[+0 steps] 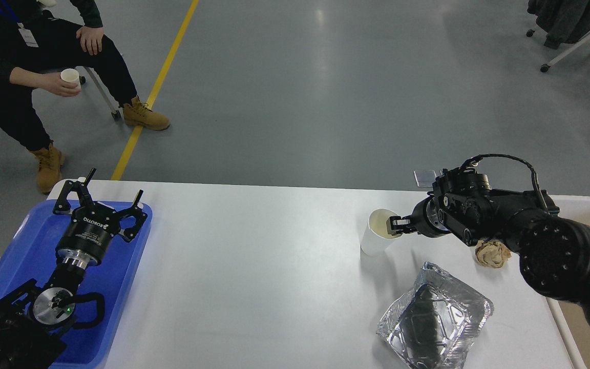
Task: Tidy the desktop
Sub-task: 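Lower the right gripper onto the cup rim and close it, then lift the white cup with the right gripper and carry it away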
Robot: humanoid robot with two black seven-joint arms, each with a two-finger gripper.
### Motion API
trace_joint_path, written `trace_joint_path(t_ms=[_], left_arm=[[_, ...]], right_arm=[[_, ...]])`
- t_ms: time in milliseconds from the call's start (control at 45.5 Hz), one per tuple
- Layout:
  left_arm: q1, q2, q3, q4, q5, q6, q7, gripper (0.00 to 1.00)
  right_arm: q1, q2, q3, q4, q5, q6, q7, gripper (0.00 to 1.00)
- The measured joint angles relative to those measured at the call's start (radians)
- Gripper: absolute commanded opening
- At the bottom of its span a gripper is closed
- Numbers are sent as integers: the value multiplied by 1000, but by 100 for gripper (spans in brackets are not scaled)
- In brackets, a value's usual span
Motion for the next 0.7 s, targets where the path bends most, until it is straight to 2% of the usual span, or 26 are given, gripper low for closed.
trace_joint_path(t_ms=[44, 484, 703], left_arm=[[0, 0, 0, 0, 0, 0, 0, 99], [1, 0, -1, 0, 0, 0, 0, 99], [1, 0, -3, 0, 0, -1, 0, 99]], right_arm=[[0, 0, 3, 0, -2, 0, 0, 0], [21, 0, 15, 14, -26, 14, 1, 0], [69, 0, 17, 25, -24, 69, 3, 0]])
